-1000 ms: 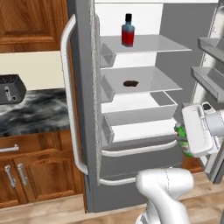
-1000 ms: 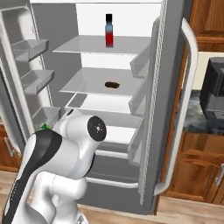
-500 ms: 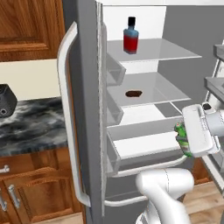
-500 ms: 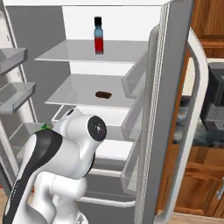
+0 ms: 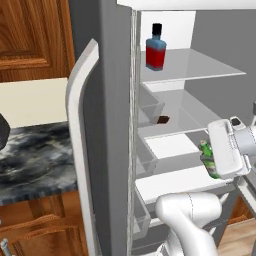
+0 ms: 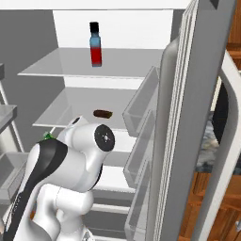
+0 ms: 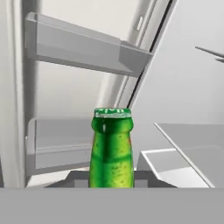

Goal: Place the liquor and beer on the top shelf of the fridge to keep them out of children's reach, and place the sweet potato on lower shelves for easy access.

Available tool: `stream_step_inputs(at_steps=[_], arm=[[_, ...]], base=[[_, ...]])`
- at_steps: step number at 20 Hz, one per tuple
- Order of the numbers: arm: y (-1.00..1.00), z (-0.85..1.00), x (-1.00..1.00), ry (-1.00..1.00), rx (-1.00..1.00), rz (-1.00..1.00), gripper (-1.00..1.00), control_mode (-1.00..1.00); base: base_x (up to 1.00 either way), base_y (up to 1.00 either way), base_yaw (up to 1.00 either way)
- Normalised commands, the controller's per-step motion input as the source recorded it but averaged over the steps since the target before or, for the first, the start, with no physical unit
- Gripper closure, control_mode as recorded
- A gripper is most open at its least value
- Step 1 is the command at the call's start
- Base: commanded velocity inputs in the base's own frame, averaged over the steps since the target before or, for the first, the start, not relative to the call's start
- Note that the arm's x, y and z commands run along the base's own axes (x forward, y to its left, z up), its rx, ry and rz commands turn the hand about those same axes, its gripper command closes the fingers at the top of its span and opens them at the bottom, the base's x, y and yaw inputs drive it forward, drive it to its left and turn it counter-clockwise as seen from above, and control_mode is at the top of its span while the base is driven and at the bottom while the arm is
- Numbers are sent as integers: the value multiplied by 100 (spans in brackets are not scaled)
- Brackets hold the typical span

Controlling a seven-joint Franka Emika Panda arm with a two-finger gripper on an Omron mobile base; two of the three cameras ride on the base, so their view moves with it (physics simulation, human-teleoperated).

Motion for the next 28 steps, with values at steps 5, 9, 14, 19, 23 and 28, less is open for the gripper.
stream_step_inputs(at_steps=[5, 9, 14, 19, 23, 28], arm=[[3, 0, 9, 0, 0, -2, 100, -100], [7, 4, 28, -6, 0, -7, 100, -100], [1, 26, 7, -10, 0, -5, 100, -100], [3, 56, 10, -9, 1, -10, 100, -100], [0, 47, 14, -6, 2, -14, 100, -100], [0, 32, 20, -2, 6, -25, 100, -100]], base=[[41, 15, -8], [0, 0, 0], [0, 0, 0], [0, 0, 0], [0, 0, 0], [0, 0, 0]])
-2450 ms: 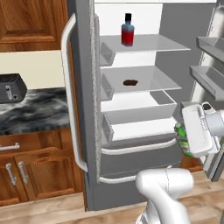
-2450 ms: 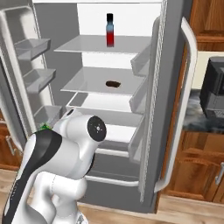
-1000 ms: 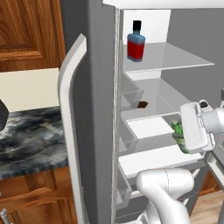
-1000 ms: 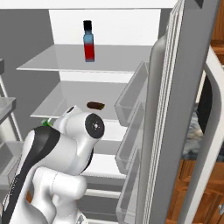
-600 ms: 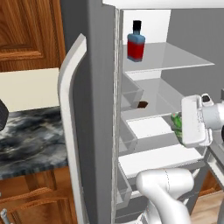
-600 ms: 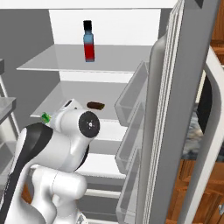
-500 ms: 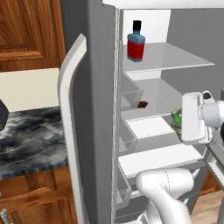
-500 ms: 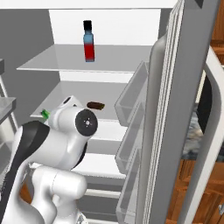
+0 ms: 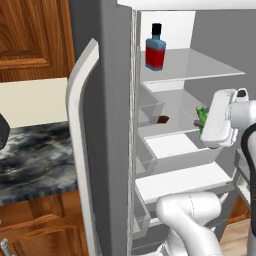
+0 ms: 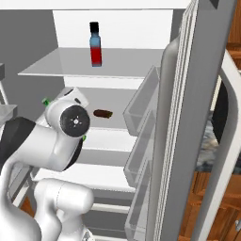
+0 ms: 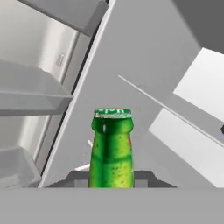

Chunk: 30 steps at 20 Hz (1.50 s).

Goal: Place the liquor and beer on the top shelf of the fridge to keep them out of children's reach, and place the sweet potato on lower shelves for easy access.

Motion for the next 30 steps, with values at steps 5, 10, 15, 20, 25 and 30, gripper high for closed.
stream_step_inputs(at_steps=[5, 10, 15, 20, 25, 30], arm=[[-8, 14, 17, -15, 13, -33, 100, -100], [-21, 27, 14, -15, 23, -24, 100, -100], [-9, 54, 8, -11, 22, -10, 100, -100], [-12, 73, 6, -1, 19, -7, 100, -100], [-27, 60, 13, 0, 8, -6, 100, -100], [-16, 29, 24, 2, 0, -6, 100, -100]], base=[[0, 0, 0], [0, 0, 0], [0, 0, 0], [0, 0, 0], [0, 0, 0], [0, 0, 0]])
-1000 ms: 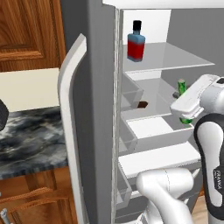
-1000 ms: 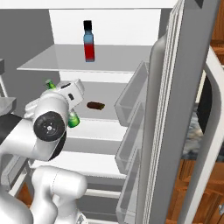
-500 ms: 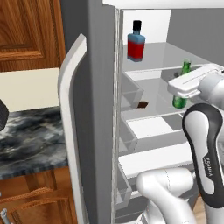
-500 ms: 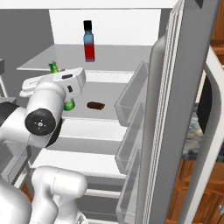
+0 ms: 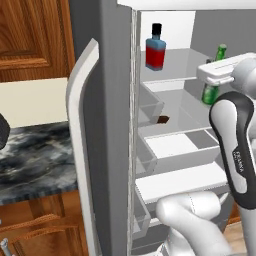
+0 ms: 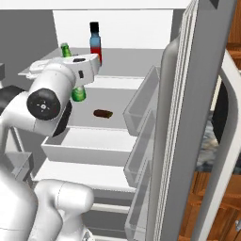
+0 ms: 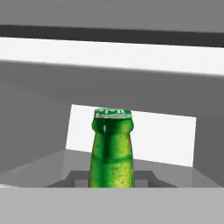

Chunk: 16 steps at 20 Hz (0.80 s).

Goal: Place the liquor and beer on the top shelf of the fridge to keep them out of children's reach, and place the sweet potato on lower shelves for easy access.

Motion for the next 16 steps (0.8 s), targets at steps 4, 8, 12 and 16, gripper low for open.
stream_step_inputs(at_steps=[4, 8, 12, 16], arm=[[-16, 14, 37, 0, 0, -9, 100, -100], [-10, 8, 45, 0, 0, -10, 100, -100], [-8, 1, 46, 0, 0, -8, 100, -100], [-15, 0, 55, 0, 0, -5, 100, -100]], base=[[0, 0, 0], [0, 0, 0], [0, 0, 0], [0, 0, 0]])
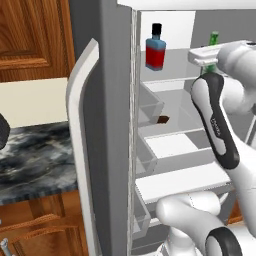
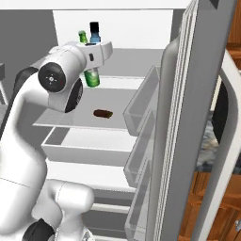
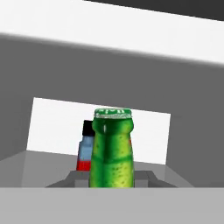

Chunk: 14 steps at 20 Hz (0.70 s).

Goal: Place the liquor and beer on the top shelf of the fridge to keep them out of children's reach, and place the sweet potato on lower shelves for easy access.

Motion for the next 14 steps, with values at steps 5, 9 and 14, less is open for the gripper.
stream_step_inputs(at_steps=[5, 9, 14], arm=[[-27, 0, 67, 2, 0, -1, 100, -100], [-24, 0, 82, 5, 3, 0, 100, -100], [-9, 0, 85, 4, 4, 0, 100, -100]], base=[[0, 0, 0], [0, 0, 0], [0, 0, 0]])
